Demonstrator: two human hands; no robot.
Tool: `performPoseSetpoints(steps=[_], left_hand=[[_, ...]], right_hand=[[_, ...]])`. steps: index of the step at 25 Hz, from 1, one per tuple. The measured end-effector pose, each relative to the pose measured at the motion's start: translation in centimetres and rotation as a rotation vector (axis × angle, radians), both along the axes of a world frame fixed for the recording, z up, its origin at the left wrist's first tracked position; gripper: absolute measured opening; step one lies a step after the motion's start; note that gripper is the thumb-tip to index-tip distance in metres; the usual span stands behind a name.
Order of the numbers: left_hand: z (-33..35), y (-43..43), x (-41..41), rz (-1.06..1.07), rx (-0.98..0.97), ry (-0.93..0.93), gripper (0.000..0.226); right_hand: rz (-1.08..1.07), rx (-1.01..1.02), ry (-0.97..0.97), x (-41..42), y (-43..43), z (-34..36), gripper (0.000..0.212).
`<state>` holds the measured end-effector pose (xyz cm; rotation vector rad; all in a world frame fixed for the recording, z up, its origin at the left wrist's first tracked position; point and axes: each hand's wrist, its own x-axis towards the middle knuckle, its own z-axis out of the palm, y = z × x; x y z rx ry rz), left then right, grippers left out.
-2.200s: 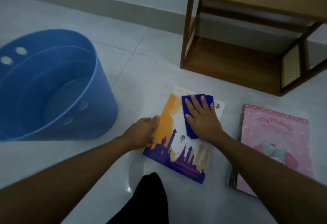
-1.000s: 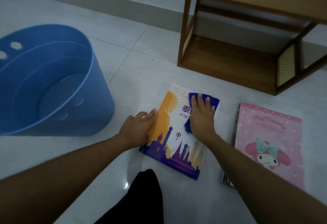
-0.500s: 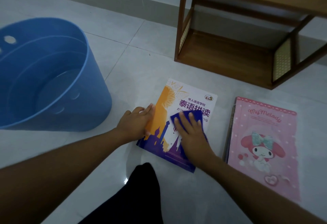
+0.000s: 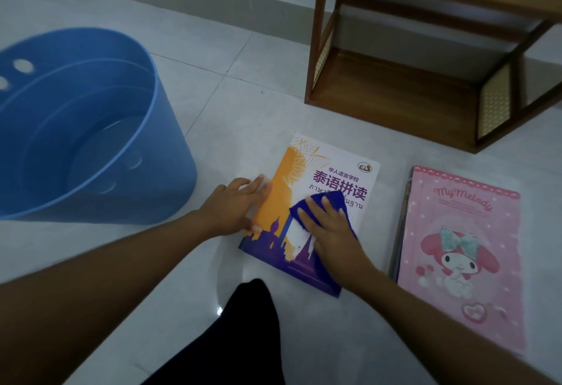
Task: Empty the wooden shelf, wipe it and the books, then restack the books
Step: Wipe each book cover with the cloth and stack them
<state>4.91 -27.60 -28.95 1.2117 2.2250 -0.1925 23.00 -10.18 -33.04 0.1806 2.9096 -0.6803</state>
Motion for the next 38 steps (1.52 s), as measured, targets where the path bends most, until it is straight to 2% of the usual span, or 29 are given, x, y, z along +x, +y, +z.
performPoseSetpoints(steps=[2, 3, 5, 6, 8, 10, 12, 14, 16, 18, 20, 25, 28, 31, 33, 36, 38], left_hand=[[-0.1, -0.4, -0.3, -0.024, -0.049, -0.096, 0.115], [-0.1, -0.7, -0.2, -0.037, -0.066, -0.125, 0.122], [-0.3, -1.0, 0.3, -0.068, -0.048, -0.096, 0.128], [-0.4, -1.2, 0.5, -0.078, -0.024, -0.058, 0.128], [-0.7, -1.5, 0.7, -0.075, 0.011, -0.001, 0.126], [-0.8, -1.8, 0.6, -0.058, 0.019, -0.001, 0.124], [-0.8, -1.9, 0.5, -0.045, 0.012, -0.019, 0.124], [-0.8, -1.8, 0.4, -0.048, 0.011, -0.027, 0.124], [-0.9, -1.9, 0.3, -0.052, 0.010, -0.027, 0.125], [-1.0, -1.9, 0.5, -0.052, 0.009, -0.032, 0.126], [-1.0, -1.7, 0.5, -0.045, 0.003, -0.045, 0.125], [-0.6, -1.6, 0.4, -0.040, 0.015, -0.067, 0.124], [-0.9, -1.5, 0.5, -0.073, 0.028, -0.050, 0.130], [-1.0, -1.0, 0.6, -0.136, 0.012, -0.043, 0.125], [-0.7, -0.7, 0.8, -0.136, 0.006, -0.037, 0.122], [-0.5, -0.6, 0.9, -0.145, -0.005, -0.017, 0.122], [-0.7, -0.7, 0.9, -0.141, -0.023, -0.011, 0.124]], right_hand=[[-0.141, 0.028, 0.067, -0.8, -2.8, 0.1, 0.082], [-0.132, 0.056, 0.087, -1.1, -3.8, -0.3, 0.093], [0.001, 0.141, 0.105, -1.1, -4.9, -1.2, 0.109], [0.123, 0.133, 0.119, -0.8, -5.3, -1.5, 0.109], [0.385, 0.102, 0.201, -0.5, -5.6, -1.2, 0.096], [0.533, 0.077, 0.257, -1.4, -4.0, -1.2, 0.076], [0.454, 0.053, 0.264, -2.6, -2.5, -1.0, 0.068], [0.331, 0.057, 0.213, -3.1, -3.1, -0.7, 0.074], [0.449, 0.059, 0.198, -2.8, -4.1, -1.0, 0.072], [0.636, 0.055, 0.245, -3.2, -3.1, -0.9, 0.054], [0.674, 0.069, 0.266, -5.1, -0.4, -0.5, 0.047], [0.500, 0.067, 0.176, -8.6, 3.0, 0.3, 0.047], [0.189, 0.119, 0.116, -10.9, 3.6, 0.9, 0.052], [-0.110, 0.152, 0.050, -12.1, 2.3, 1.3, 0.061], [-0.136, 0.123, 0.028, -11.1, 1.5, 1.1, 0.065], [-0.045, 0.203, 0.018, -8.4, 3.2, 1.1, 0.062], [-0.173, 0.209, -0.002, -7.4, 5.6, 1.3, 0.062]])
